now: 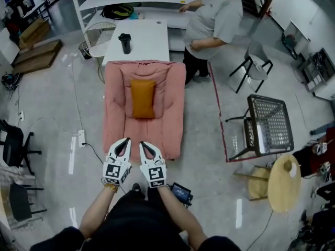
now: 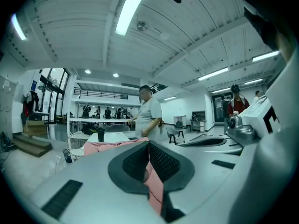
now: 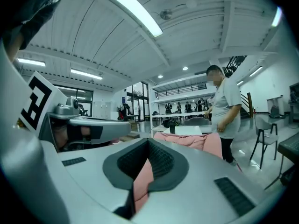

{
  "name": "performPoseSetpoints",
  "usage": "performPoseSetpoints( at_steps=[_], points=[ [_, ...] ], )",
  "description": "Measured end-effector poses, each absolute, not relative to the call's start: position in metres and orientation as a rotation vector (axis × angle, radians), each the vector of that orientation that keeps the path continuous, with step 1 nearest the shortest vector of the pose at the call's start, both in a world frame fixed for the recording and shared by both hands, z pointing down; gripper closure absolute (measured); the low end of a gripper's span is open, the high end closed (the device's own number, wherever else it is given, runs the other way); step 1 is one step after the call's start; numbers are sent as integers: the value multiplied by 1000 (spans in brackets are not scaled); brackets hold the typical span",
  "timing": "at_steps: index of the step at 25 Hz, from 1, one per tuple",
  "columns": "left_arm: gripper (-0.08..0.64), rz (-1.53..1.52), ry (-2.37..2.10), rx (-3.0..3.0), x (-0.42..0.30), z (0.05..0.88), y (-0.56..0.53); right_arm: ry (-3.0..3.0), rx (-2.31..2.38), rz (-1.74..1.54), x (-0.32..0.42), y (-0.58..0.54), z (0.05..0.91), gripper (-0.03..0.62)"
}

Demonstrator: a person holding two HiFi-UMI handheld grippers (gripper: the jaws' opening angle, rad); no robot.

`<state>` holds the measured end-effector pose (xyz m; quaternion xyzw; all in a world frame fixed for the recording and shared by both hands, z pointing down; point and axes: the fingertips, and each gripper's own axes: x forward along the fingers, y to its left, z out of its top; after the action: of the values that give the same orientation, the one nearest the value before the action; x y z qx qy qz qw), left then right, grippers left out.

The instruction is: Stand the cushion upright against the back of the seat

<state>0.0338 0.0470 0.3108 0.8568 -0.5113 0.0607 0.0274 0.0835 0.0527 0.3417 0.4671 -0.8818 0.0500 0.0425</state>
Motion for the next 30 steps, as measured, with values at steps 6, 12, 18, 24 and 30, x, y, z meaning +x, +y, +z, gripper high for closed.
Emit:
performPoseSetpoints(
  at_steps=[6,12,18,24,30],
  points=[
    [548,169,-1525,2672,18,292,82,-2670,1492,85,69,87,320,577],
    [548,44,-1530,2725,-10,289,121,-2642,1525,32,42,128,315,577],
    [548,34,-1566,2731,-15,280,162,-2673,1527,13,37,170,299,577],
    [548,34,-1662,2680,-1,269,206,-2721,1491,7,50,214,290,577],
    [548,39,-1714,2635,23,275,256,-2777,1444,10,76,257,289,577]
  ],
)
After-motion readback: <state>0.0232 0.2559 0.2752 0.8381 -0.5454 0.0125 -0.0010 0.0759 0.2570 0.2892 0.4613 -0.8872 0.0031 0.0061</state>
